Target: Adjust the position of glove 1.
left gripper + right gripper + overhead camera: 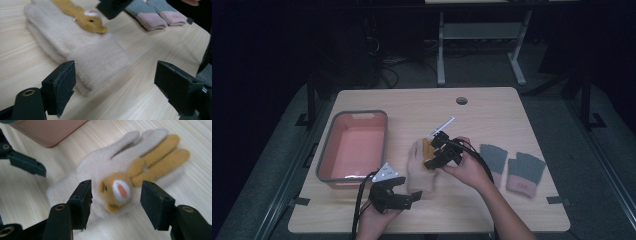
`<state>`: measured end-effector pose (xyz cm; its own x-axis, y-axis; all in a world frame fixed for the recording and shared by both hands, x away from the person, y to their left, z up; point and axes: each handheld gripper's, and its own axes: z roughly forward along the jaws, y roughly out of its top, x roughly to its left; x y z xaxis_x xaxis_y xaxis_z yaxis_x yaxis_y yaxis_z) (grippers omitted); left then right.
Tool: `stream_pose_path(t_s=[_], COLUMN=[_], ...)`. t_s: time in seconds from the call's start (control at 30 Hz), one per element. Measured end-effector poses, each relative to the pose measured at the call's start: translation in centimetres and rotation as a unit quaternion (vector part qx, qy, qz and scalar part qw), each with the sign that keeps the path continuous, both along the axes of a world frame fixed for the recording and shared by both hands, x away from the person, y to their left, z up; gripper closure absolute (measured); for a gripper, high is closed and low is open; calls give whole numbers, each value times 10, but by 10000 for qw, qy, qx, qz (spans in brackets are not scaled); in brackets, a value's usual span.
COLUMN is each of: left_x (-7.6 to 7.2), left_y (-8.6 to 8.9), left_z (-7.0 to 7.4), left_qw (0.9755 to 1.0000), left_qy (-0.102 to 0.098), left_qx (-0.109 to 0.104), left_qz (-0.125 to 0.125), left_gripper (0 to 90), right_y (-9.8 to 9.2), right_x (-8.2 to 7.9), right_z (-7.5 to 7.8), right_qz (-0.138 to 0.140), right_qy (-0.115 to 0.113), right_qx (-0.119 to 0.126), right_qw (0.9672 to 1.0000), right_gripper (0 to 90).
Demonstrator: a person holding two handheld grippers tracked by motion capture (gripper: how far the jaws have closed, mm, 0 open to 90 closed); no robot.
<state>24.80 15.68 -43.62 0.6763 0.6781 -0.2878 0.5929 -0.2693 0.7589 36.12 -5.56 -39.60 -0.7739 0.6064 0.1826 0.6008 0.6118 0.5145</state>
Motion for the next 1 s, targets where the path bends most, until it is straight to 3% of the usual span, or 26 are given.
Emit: stream_pose_path(t_s=[0.43, 0.57, 0.83, 0.93, 1.0], left_x=[15, 23, 40, 47, 51], left_y=[-4, -7, -11, -13, -16], left_z=[13, 10, 1, -4, -9], left_qw=[9993, 9983, 9954, 9939, 9930], left_qy=[186, 368, 589, 743, 889], left_qx=[186, 195, 461, 562, 513], left_qz=[268, 412, 601, 582, 576], left_gripper=[179, 208, 223, 238, 240], right_y=[-26, -33, -45, -51, -52], right_x=[-10, -14, -20, -23, -23], right_z=[-3, -6, -7, -8, -8], right_qz=[-284, -326, -426, -455, -502], right_qy=[-10, -25, -36, -49, -27], right_qx=[217, 247, 302, 324, 337], right_qw=[9994, 9992, 9986, 9984, 9982], right_gripper=[388, 385, 385, 384, 384])
